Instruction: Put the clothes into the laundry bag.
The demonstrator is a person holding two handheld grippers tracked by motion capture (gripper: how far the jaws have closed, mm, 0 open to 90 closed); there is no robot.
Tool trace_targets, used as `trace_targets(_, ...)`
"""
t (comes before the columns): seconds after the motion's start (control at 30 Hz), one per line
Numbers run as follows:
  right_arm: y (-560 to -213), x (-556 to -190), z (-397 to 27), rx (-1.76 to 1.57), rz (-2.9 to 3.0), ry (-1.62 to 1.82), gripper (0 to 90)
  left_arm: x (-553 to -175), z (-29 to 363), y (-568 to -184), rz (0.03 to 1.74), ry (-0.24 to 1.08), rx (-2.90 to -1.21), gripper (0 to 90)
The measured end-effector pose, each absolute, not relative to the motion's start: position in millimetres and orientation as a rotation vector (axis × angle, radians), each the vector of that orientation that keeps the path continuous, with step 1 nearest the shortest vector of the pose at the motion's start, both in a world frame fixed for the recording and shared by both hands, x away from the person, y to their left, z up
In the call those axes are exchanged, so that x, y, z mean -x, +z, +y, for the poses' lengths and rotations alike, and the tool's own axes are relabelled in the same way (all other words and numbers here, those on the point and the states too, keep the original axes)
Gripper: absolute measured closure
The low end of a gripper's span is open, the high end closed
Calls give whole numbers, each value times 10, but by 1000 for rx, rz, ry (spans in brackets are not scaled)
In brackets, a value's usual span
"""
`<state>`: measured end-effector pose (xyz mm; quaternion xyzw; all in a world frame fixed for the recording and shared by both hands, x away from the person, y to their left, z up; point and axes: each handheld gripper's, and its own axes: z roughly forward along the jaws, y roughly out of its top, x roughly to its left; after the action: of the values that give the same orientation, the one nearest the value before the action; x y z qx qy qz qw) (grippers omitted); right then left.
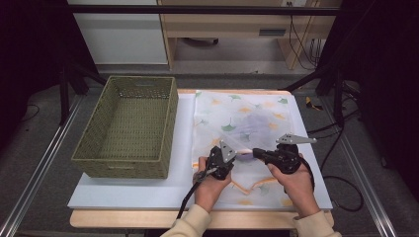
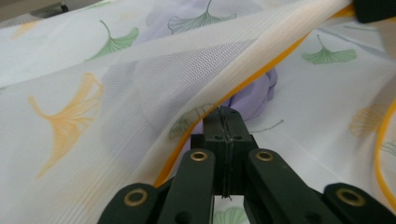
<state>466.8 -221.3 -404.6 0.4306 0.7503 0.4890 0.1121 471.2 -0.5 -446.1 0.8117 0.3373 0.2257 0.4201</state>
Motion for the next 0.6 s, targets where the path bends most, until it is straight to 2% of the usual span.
trace_targets(0.27,-4032,-4650,-2158,-1239,2222,1423,886,-4483,191,-4304,781,554,-1981,895)
trace_targets(0.4,-4031,-4648,-2148,-1235,2229,1419,887,-4440,245,-4251,741,616,-1966,736)
trace_targets(0.53,-4025,-4641,-2139,-1236,2231,1428,887,-4550,254,-4314,730,671,-1992,565)
trace_targets(0.6,-4020,-4639,-2139,-1232,2233,1431,886,-4619,258,-4362,735,649,-2008,515)
